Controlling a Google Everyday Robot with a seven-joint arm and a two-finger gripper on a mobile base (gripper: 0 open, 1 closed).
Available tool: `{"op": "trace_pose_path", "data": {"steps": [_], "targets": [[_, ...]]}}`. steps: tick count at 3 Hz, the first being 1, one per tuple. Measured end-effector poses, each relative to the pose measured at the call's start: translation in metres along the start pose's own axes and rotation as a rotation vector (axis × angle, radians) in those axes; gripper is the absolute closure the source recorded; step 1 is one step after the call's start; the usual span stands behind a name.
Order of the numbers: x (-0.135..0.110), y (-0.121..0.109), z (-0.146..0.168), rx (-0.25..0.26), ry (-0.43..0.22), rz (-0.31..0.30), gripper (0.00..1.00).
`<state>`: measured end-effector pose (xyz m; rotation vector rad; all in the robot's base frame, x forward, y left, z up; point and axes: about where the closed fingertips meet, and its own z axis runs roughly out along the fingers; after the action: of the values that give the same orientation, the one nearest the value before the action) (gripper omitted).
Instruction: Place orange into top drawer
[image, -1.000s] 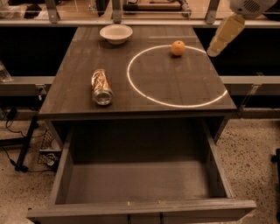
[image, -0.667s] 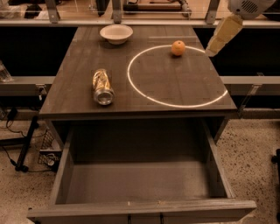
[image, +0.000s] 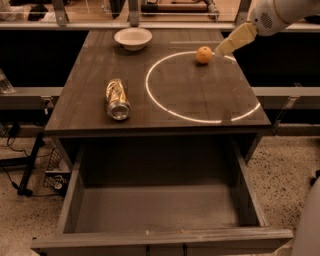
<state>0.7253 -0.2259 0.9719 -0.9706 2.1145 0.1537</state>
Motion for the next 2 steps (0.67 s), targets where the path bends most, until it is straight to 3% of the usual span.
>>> {"op": "trace_pose_path", "data": {"steps": [1, 2], "targets": [[-0.013, -0.024, 0.064, 0.009, -0.123, 0.137, 0.0], [-0.015, -0.04, 0.1, 0.057, -0.14, 0.176, 0.0]]}}
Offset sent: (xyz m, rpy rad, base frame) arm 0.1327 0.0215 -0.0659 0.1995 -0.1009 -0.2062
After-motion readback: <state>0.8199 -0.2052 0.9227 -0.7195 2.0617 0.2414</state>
